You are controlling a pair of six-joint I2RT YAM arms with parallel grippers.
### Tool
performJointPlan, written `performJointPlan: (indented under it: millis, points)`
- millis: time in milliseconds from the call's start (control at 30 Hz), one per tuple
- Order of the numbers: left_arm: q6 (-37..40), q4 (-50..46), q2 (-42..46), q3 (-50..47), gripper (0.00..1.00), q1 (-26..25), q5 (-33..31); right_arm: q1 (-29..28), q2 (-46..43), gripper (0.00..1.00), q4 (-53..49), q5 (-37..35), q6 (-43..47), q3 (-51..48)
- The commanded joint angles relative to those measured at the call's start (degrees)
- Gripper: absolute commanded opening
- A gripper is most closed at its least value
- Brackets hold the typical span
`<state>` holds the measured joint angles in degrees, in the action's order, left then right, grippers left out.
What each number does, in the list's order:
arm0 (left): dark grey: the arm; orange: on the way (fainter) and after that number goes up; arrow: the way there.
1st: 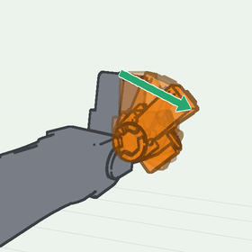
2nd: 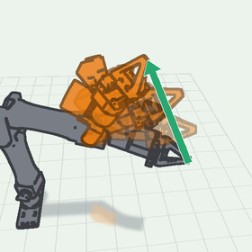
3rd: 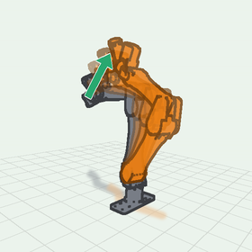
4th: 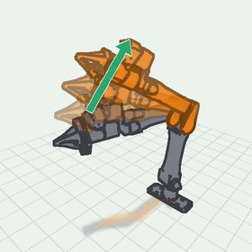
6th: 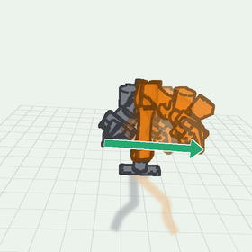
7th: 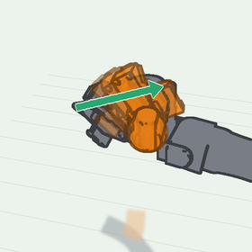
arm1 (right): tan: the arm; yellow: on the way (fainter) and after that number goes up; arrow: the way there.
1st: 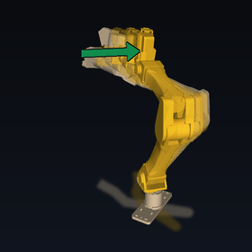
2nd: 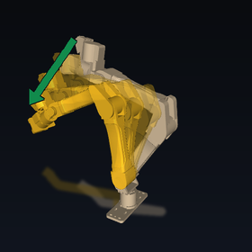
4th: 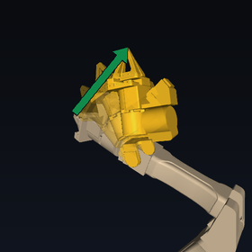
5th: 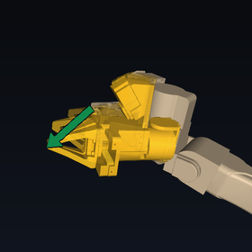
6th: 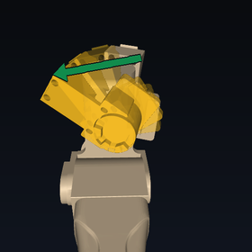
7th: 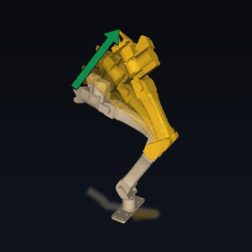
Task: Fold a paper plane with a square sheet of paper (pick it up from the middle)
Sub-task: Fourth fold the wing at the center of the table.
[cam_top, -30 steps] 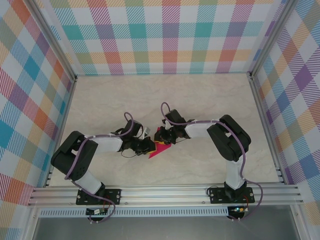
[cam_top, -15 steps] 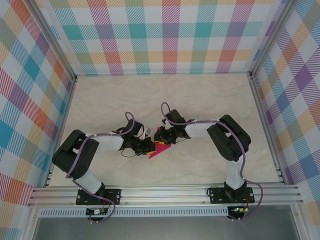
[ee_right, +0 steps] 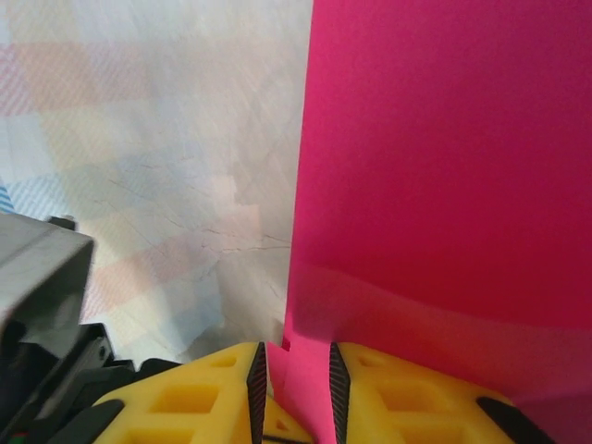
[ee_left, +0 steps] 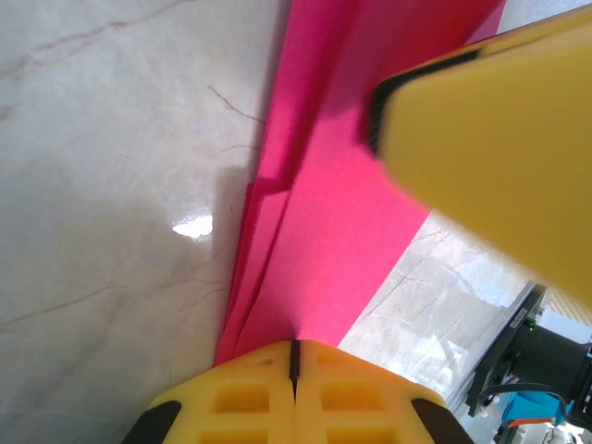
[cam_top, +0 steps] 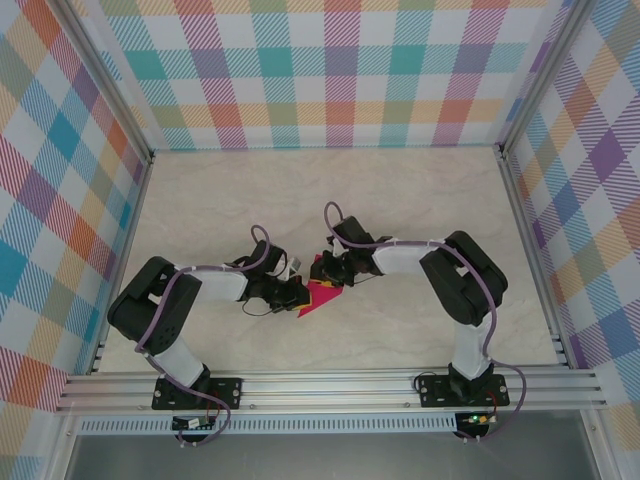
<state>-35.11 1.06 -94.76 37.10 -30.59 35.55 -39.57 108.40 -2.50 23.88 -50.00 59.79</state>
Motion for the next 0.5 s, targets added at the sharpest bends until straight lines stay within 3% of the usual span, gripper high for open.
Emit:
performJointPlan:
  millis: [0, 467]
  points:
    - [0.9, -6.9, -3.5, -3.3, 0.01, 0.3, -10.1, 0.9, -5.2, 0.27, -1.9, -1.3, 2.1, -0.2]
    - [1.5, -7.3, -4.8, -2.1, 0.0, 0.3, -10.2, -1.9, -0.6, 0.13, 5.6, 0.2, -0.4, -3.5]
